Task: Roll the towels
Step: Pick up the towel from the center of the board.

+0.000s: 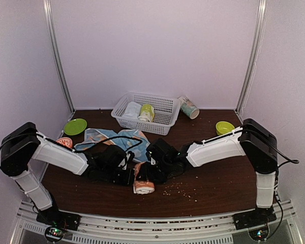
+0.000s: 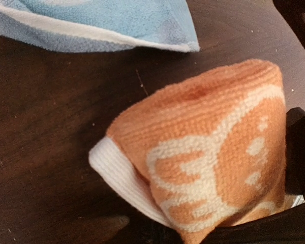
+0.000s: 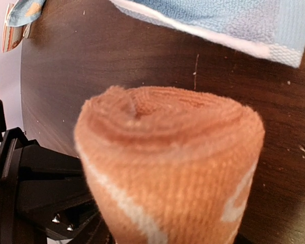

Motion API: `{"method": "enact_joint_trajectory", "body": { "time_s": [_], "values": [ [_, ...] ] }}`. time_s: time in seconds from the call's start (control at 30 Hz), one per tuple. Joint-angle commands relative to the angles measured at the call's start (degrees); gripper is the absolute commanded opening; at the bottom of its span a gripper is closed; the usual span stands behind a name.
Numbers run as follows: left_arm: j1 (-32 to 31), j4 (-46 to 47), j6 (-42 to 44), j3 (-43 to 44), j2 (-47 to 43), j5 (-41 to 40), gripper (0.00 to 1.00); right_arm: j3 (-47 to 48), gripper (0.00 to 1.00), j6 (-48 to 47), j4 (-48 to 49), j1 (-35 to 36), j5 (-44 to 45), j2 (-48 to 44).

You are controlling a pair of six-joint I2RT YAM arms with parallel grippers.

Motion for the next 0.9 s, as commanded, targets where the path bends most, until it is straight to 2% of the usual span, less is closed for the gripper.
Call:
{"method": "enact_joint_trajectory", "body": {
  "time_s": [0.0, 0.13, 0.33, 0.37, 0.6, 0.73, 0.87],
  "values": [
    [-0.6, 1.9, 0.5, -0.9, 1.5, 1.0, 0.0, 1.5, 0.53, 1.3, 1.2, 0.4, -2.4, 3.6],
    [-0.6, 2.2, 0.3, -1.5, 1.2, 1.0, 0.0, 1.6, 0.41, 1.7, 2.3, 0.3, -3.4, 4.6],
    [-0.7, 0.8, 0.6, -1.6, -0.6, 0.4, 0.0, 1.8, 0.03, 1.6, 3.5, 0.4, -3.6, 4.4],
    [-0.7, 0.2, 0.7, -1.6, -1.2, 0.1, 0.0, 1.7, 0.0, 1.4, 3.4, 0.3, -3.4, 4.0],
    [-0.7, -7.6, 1.7, -1.0, -9.1, -2.9, 0.0, -0.9, 0.0, -1.8, 0.6, -0.5, -2.0, -4.1],
    [-0.7, -13.4, 2.0, -0.1, -15.7, -5.5, 0.0, -2.6, 0.0, -5.8, -3.8, -3.2, -0.9, -12.5],
    [-0.7, -18.1, 2.4, 1.8, -20.4, -8.6, 0.0, -0.3, 0.0, -10.6, -10.3, -6.8, 0.2, -18.9]
  ]
}}
